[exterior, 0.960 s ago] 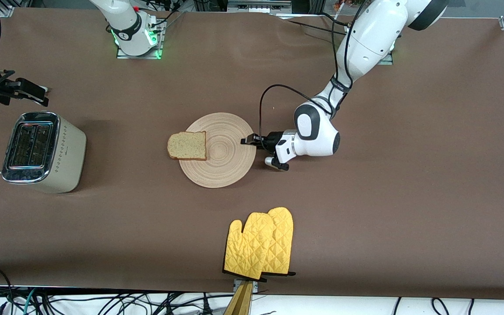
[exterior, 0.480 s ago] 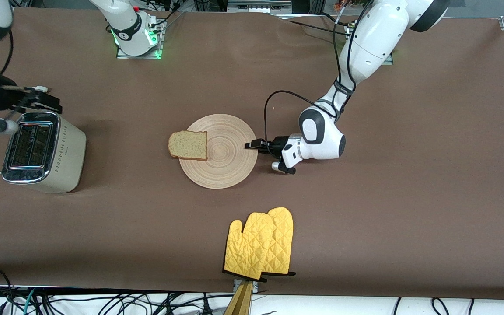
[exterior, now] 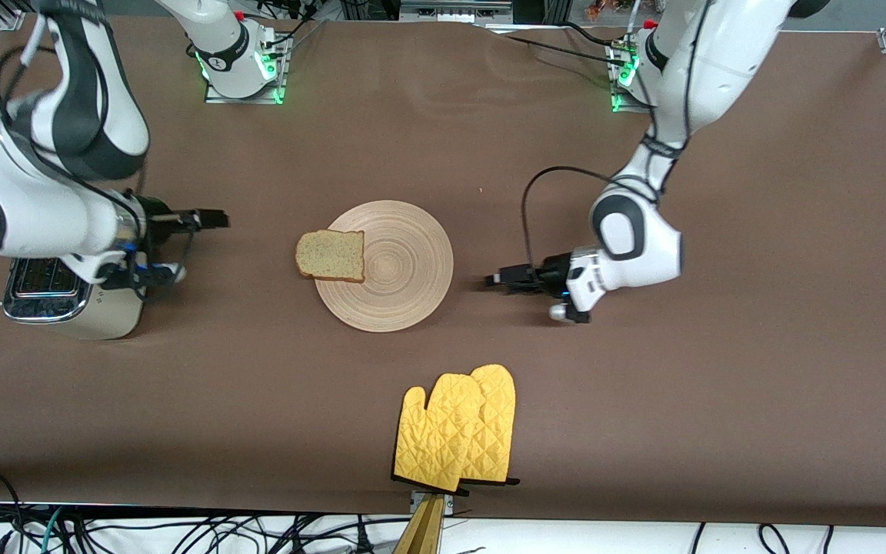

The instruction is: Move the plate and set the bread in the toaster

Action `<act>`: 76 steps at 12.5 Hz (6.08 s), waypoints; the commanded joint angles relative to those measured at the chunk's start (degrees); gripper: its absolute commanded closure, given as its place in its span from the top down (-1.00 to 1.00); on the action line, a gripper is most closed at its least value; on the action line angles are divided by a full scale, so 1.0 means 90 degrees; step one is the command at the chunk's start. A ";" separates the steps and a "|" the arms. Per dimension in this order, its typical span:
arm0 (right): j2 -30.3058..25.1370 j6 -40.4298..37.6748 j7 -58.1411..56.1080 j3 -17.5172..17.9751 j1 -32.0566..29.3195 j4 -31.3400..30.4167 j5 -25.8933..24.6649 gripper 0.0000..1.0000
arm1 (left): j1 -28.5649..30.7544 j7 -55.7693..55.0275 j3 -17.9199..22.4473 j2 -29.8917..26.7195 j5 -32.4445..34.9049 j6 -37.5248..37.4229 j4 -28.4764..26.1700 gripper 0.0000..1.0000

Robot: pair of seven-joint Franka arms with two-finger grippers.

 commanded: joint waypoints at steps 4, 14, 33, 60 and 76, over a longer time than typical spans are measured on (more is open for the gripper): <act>0.0119 0.3342 -0.0660 0.0461 0.0066 -0.2282 0.0832 0.99 | 0.1775 0.0036 -0.0046 -0.1793 0.4364 -0.0033 -0.0432 1.00; 0.0756 0.3329 -0.2254 0.0619 0.0027 -0.1934 0.2795 -1.00 | 0.1807 -0.0809 0.0521 -0.3329 0.7997 -0.3093 0.1488 1.00; -0.0377 -0.1486 -0.1548 -0.1148 0.0017 0.2168 -0.4235 -1.00 | 0.1221 -0.3830 0.0784 -0.3124 0.8597 -0.5307 0.2654 1.00; -0.0503 -0.0431 -0.0935 -0.1481 -0.0090 0.1065 -0.3206 1.00 | 0.1260 -0.4544 0.0843 -0.3134 0.8323 -0.5287 0.2557 1.00; -0.2233 -0.0471 -0.1220 -0.0290 -0.0969 0.0343 -0.2215 1.00 | 0.1270 -0.4544 0.0824 -0.3115 0.8362 -0.5355 0.2615 1.00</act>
